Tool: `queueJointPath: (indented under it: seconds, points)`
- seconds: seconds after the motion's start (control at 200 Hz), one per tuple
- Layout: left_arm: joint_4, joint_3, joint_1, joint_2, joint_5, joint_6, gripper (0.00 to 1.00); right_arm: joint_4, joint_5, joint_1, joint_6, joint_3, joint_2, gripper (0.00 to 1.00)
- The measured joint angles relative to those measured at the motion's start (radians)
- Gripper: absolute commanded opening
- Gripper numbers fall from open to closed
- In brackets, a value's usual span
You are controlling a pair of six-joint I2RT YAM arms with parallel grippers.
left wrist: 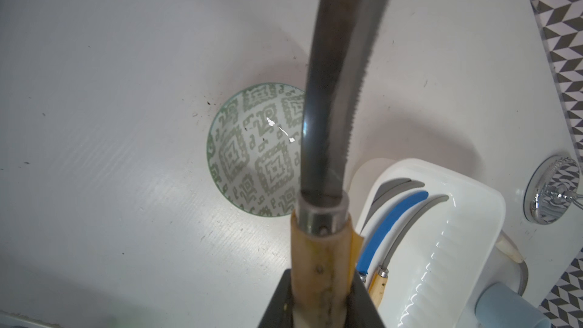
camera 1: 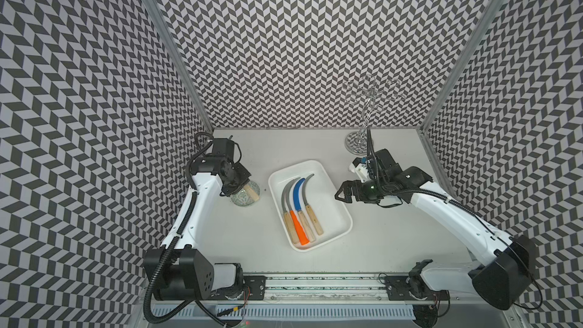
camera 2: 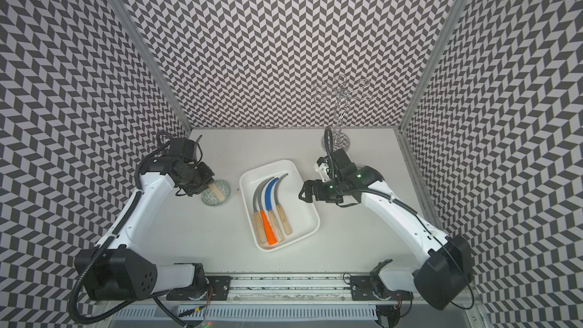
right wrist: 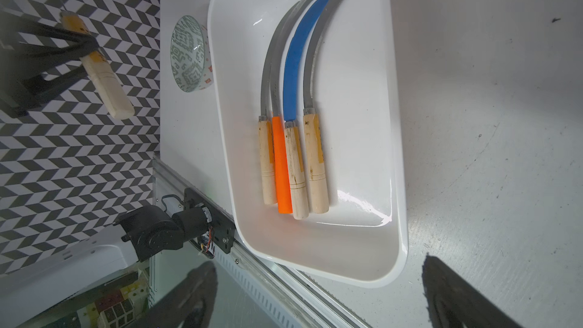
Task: Put small sickles into storage boxes
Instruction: Pick up the sickle at the center of the board, then place the sickle in the storage box.
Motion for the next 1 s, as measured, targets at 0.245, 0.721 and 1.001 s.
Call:
queueJointPath:
  seconds: [0.245,0.721,1.001]
  points:
    - [0.001,0.021,-0.156,0.028,0.006,-0.069,0.0,0.0,0.014,-0.022,0.062,-0.024,-0.074,1.0]
    - [0.04,0.048,-0.379,0.116,0.018,-0.158,0.0,-0.013,0.072,-0.047,0.174,-0.13,-0.237,1.0]
    - [0.077,0.048,-0.547,0.135,0.032,-0.25,0.0,-0.018,0.121,-0.06,0.213,-0.161,-0.319,1.0]
